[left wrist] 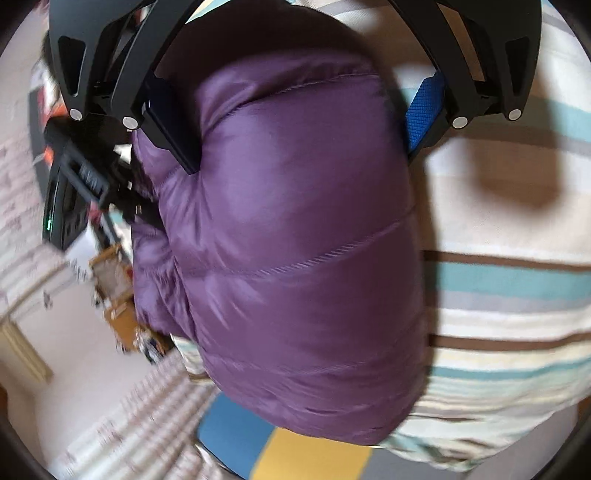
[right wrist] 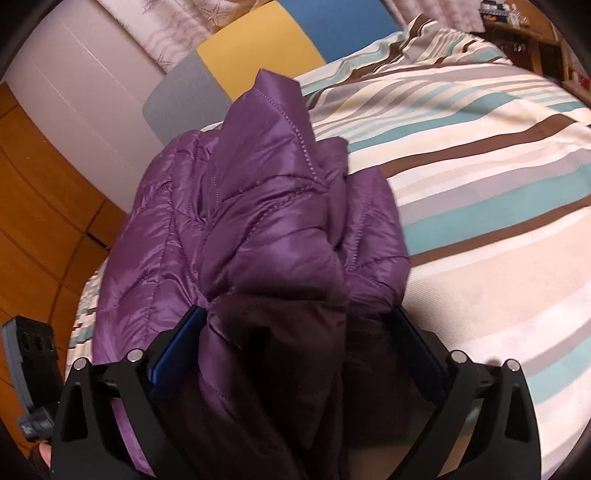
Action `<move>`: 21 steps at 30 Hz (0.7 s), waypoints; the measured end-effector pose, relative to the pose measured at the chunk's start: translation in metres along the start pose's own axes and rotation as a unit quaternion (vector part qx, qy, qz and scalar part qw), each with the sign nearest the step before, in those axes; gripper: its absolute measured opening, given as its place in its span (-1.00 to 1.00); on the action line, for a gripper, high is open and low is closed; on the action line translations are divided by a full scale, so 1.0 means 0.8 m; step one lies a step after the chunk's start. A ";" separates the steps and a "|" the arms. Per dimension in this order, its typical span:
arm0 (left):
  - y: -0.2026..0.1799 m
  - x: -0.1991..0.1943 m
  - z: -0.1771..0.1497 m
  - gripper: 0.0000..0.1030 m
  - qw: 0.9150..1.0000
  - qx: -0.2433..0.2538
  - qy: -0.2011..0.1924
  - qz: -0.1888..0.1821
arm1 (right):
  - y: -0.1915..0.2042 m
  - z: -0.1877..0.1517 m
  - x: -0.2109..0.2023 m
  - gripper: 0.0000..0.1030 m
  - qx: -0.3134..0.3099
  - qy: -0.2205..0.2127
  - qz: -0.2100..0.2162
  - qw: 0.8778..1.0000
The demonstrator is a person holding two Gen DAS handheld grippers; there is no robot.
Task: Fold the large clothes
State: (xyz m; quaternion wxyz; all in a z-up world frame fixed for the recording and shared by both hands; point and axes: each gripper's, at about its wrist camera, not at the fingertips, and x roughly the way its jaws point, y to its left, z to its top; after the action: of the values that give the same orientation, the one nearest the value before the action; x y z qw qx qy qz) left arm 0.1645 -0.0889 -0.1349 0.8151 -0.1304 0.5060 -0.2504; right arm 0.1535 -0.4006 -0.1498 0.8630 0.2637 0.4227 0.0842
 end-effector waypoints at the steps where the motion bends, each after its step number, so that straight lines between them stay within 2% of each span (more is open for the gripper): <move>1: -0.006 0.001 -0.001 0.94 1.000 0.013 0.000 0.008 | 0.000 0.002 0.002 0.63 0.005 0.006 0.017 1.000; 2: -0.009 0.000 -0.002 0.86 1.000 0.019 -0.003 0.012 | -0.002 0.003 0.002 0.47 0.008 0.010 0.030 0.999; 3: -0.011 -0.002 -0.002 0.67 1.000 0.022 -0.007 0.013 | -0.005 0.006 0.003 0.34 0.014 0.013 0.047 0.999; 5: -0.023 -0.012 -0.004 0.44 0.998 0.054 -0.025 0.026 | -0.006 0.007 -0.001 0.21 0.021 0.007 0.073 0.997; 6: -0.029 -0.017 -0.005 0.33 0.996 0.071 -0.032 0.033 | -0.004 0.005 -0.005 0.16 0.017 0.001 0.077 0.997; 9: -0.038 -0.029 -0.006 0.19 0.993 0.098 -0.053 0.048 | 0.008 -0.003 -0.015 0.12 0.000 -0.021 0.083 0.996; 17: -0.035 -0.082 -0.014 0.10 0.980 0.132 -0.126 0.079 | 0.063 -0.017 -0.033 0.07 -0.050 -0.056 0.104 0.992; 21: -0.019 -0.109 -0.022 0.10 0.972 0.132 -0.163 0.108 | 0.109 -0.014 -0.014 0.07 -0.084 -0.064 0.119 0.987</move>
State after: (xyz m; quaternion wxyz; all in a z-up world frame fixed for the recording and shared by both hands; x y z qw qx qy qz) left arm 0.1128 -0.0542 -0.0698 0.9187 -0.0054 0.3399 -0.2011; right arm 0.1445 -0.3265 -0.1020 0.8912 0.2434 0.3238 0.2040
